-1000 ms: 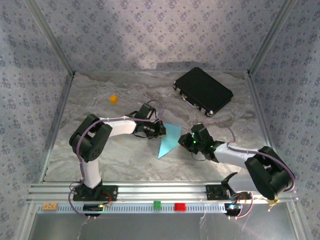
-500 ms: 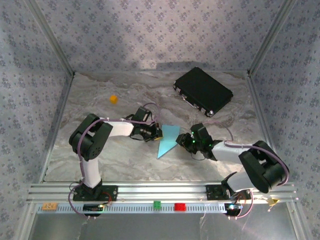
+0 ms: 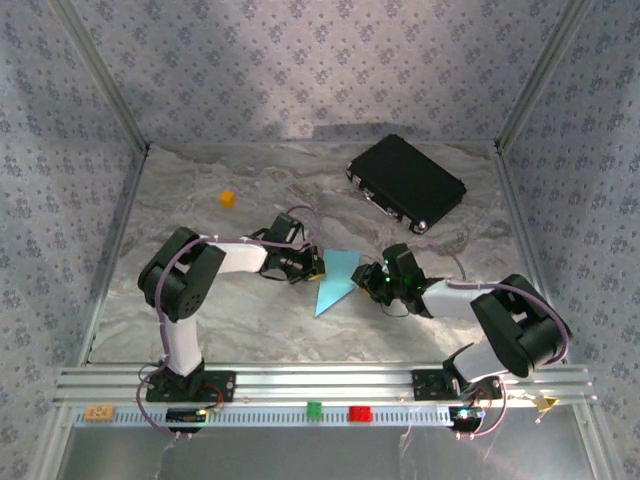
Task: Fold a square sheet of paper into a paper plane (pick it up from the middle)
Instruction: Fold the wing for the fifth time at the center of the table.
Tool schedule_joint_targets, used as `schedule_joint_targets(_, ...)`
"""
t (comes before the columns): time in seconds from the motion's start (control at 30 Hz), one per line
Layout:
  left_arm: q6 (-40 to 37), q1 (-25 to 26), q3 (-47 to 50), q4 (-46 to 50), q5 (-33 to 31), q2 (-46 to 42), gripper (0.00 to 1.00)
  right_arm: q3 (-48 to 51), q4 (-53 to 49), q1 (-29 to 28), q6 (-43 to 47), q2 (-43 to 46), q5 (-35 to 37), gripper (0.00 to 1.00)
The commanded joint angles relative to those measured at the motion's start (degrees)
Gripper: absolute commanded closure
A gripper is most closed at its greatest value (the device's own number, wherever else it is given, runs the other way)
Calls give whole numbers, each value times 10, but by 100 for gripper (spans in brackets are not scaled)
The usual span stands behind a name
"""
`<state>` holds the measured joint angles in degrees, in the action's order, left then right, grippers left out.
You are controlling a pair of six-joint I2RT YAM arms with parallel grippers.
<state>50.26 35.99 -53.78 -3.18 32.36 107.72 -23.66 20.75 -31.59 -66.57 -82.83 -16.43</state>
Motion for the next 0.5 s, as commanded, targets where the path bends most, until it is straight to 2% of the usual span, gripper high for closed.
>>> schedule_joint_targets(0.0, 1, -7, 5, -1, 5, 10, 98, -6, 25, 6, -18, -13, -19, 63)
schedule_joint_targets(0.47, 2, -6, 10, -6, 7, 4, 100, -8, 127, 22, -9, -53, -64, 66)
